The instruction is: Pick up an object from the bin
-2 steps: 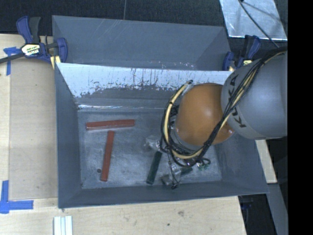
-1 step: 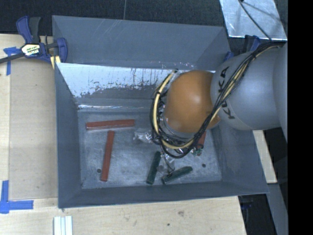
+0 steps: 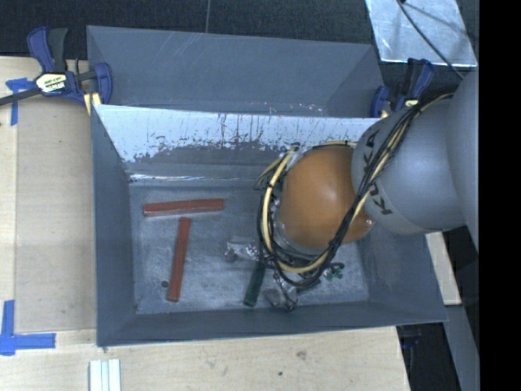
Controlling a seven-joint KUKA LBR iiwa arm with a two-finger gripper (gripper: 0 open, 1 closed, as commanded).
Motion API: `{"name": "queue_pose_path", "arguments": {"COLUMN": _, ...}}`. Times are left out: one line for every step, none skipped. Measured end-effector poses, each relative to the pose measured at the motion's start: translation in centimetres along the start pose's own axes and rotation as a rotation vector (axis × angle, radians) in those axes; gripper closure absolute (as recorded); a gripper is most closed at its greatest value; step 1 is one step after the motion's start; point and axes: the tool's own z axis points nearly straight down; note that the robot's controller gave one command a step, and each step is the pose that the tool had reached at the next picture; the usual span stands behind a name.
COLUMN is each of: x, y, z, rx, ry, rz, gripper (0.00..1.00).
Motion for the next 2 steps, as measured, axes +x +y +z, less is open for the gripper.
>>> {"name": "queue_pose_path", "arguments": {"x": -0.16, "y": -0.04, "z": -0.10, "rx": 0.000, "ry": 0.000, "rz": 0.000, "gripper": 0.00}}
{"name": "queue_pose_path", "arguments": {"x": -0.17, "y": -0.02, "z": -0.10, "rx": -0.001, "ry": 0.002, "rz": -0.001, "gripper": 1.00}}
